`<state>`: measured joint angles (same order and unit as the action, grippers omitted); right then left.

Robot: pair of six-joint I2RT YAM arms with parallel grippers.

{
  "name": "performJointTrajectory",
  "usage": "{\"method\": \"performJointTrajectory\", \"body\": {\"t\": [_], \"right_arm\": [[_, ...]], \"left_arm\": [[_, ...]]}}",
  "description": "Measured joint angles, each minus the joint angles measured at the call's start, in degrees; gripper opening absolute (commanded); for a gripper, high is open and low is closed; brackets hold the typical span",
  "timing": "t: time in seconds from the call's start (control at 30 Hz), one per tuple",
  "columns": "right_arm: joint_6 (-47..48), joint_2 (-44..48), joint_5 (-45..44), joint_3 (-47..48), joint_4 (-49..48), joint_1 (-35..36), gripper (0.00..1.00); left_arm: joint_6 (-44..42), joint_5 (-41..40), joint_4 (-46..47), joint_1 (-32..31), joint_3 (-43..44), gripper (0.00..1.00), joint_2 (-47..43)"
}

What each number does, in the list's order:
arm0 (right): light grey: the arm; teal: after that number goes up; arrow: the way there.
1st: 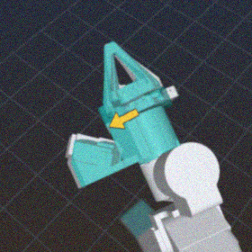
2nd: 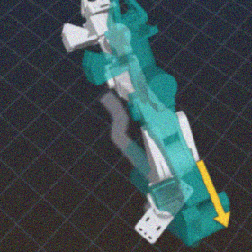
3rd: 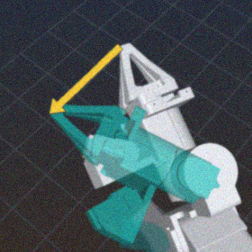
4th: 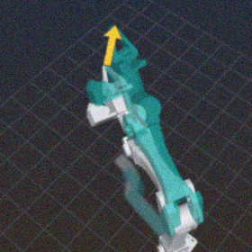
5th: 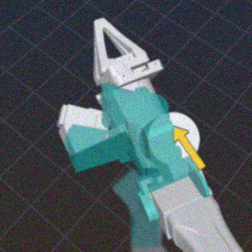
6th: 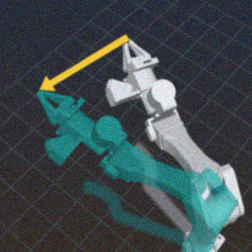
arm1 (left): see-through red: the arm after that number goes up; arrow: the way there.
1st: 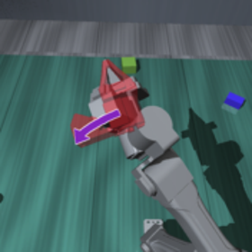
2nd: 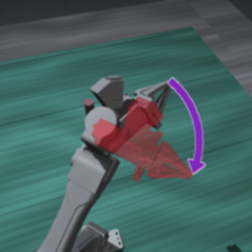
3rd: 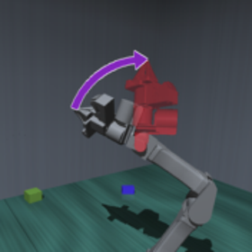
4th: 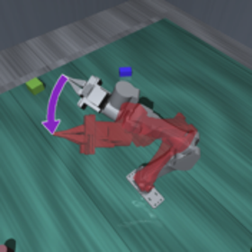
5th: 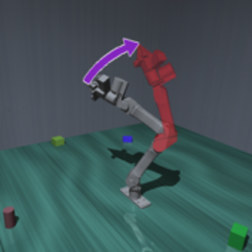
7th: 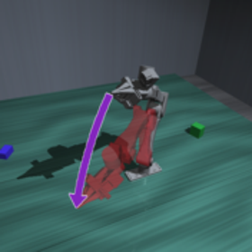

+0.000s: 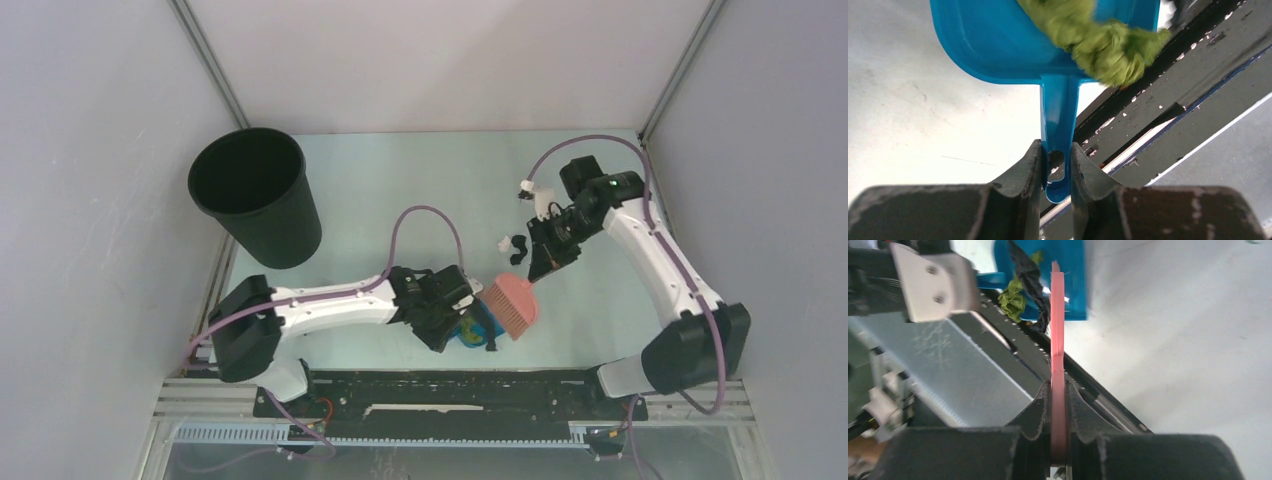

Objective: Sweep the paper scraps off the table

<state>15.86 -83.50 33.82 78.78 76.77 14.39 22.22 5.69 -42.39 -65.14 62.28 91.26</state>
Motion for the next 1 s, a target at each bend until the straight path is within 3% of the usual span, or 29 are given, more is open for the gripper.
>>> {"method": "performJointTrajectory", "body": {"t": [0.17, 0.37, 0.8, 1.0], "right_arm": [[-0.17, 6.12, -7.8, 0.5, -0.28, 0.0, 0.0], [-0.98, 6.73, -11.67, 2.8, -0.59, 0.39, 0.0], [-1.81, 12.07, -13.07, 5.25, -6.43, -6.01, 0.0], [-1.31, 17.09, -13.79, -0.83, -10.99, -6.05, 0.0]], "left_arm": [[0.35, -1.03, 7.61, -0.11, -7.58, 0.0, -8.76], [1.07, 0.17, 15.65, -0.48, -11.08, 0.0, -13.16], [4.37, -2.89, 14.12, -0.52, -12.17, 0.0, -17.62], [5.86, -4.13, 11.39, -0.52, -13.64, 0.0, -16.57]]}}
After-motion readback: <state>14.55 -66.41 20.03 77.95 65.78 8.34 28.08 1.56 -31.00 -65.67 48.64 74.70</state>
